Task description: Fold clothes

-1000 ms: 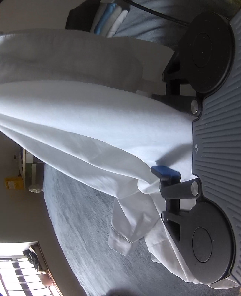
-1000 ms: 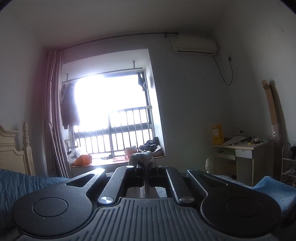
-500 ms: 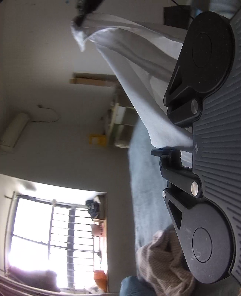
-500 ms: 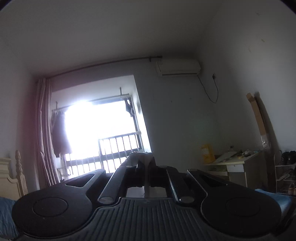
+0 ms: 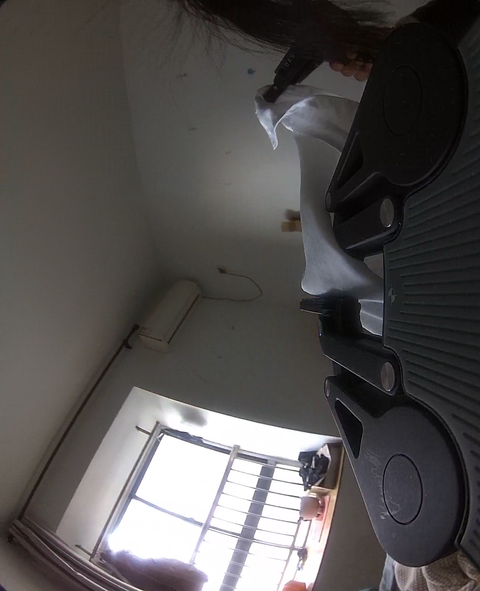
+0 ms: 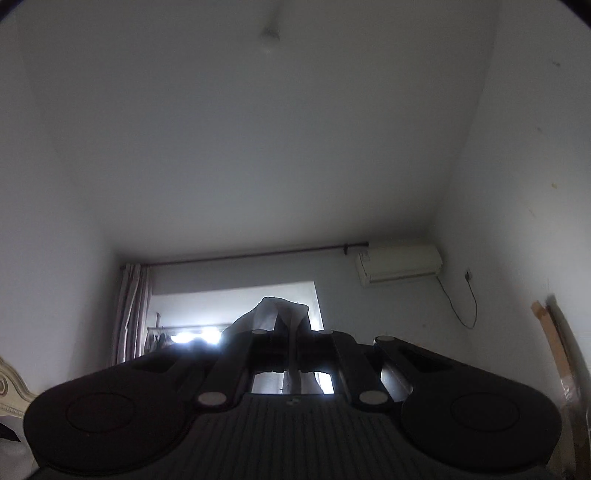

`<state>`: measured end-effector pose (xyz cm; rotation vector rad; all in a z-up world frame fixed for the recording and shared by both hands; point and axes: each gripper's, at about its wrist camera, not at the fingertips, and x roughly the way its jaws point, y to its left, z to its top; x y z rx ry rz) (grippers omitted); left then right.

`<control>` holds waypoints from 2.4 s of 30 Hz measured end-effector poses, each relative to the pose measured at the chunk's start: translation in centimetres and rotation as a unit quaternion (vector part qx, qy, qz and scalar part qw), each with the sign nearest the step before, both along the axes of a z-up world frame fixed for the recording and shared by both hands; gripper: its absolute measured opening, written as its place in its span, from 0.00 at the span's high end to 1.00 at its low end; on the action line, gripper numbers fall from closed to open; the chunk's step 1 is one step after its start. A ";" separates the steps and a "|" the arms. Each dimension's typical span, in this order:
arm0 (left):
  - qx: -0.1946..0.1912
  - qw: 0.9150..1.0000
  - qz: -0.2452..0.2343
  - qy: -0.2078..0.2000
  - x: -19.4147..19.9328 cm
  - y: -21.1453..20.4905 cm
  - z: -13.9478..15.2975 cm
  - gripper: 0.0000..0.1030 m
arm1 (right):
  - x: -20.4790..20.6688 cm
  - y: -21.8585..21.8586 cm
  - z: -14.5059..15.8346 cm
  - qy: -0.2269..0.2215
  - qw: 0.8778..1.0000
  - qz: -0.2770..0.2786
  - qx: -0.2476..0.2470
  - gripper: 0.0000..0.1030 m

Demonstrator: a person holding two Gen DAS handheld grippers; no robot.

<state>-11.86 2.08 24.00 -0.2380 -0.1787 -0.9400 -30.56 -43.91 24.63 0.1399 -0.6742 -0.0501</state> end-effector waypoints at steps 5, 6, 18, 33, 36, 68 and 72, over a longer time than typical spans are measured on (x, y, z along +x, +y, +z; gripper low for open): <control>-0.023 0.999 -0.022 -0.020 -1.1 0.5 1.2 0.98 | -2.6 -0.1 1.3 -0.028 1.000 0.001 -0.009 0.97; -0.027 0.999 -0.024 -0.023 -1.1 0.5 1.3 0.98 | -3.0 -0.2 1.5 -0.031 0.999 0.001 -0.011 0.97; -0.015 0.999 -0.005 0.043 3.0 -0.2 -2.0 0.98 | -0.9 -1.6 0.9 0.013 1.000 -0.001 -0.002 0.97; 0.051 0.946 0.054 0.317 21.7 -3.7 -16.7 0.98 | 20.0 -3.1 -9.8 0.269 0.962 -0.042 0.031 0.97; 0.089 0.932 0.080 0.342 23.4 -4.2 -21.0 0.98 | 24.3 -2.0 -13.8 0.323 0.944 -0.053 0.033 0.97; 0.104 0.831 0.157 0.524 36.4 -4.3 -38.9 0.37 | 47.7 -3.6 -40.2 0.653 0.753 -0.029 0.074 0.23; 0.046 0.814 0.161 0.556 35.9 -1.9 -38.6 0.37 | 45.2 -6.0 -38.3 0.628 0.765 -0.021 0.142 0.19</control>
